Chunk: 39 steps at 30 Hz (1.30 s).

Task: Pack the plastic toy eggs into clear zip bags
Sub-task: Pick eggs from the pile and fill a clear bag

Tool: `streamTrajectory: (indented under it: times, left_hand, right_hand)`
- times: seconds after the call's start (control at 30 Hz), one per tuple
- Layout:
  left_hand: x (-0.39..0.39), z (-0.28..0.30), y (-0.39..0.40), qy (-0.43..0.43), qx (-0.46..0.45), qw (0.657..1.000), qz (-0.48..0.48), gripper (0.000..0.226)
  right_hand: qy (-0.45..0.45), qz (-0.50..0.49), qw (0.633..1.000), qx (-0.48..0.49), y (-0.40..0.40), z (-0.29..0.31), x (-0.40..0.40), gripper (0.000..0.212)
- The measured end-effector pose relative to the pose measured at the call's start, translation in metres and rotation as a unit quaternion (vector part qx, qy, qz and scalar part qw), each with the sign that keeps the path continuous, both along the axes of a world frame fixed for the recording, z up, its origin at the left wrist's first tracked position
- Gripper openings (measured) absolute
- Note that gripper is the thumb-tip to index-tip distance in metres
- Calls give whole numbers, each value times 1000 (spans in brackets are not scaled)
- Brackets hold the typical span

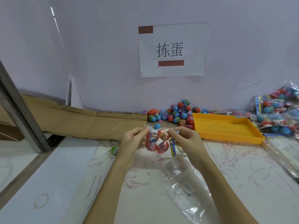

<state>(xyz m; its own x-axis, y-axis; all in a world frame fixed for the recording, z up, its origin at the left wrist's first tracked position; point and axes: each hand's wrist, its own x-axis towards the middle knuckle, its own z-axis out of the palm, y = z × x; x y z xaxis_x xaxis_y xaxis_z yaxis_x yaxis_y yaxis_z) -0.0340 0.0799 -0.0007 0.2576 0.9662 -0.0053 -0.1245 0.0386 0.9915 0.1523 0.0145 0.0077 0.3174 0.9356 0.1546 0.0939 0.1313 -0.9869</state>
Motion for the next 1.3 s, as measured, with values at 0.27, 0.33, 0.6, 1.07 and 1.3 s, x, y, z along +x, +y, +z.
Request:
streamTrajectory:
  times: [0.27,0.33,0.6,1.07,1.3]
  left_hand:
    - [2,0,-3,-12,3,999,48,20]
    - [1,1,-1,-8,1,999,40,16]
    - [1,-2,2,21,17,999,22,26]
    - [18,-12,2,-112,-25,984,136,26]
    - [21,-8,-3,-99,29,993,52,24]
  right_hand:
    - [4,-78,994,70,1,1,-7,11]
    - [-1,-69,996,63,2,0,-11,12]
    - [-91,-79,988,96,3,-5,-7,13]
    - [107,126,985,-47,2,-7,-15,48]
    - [116,38,992,41,0,-3,-9,24]
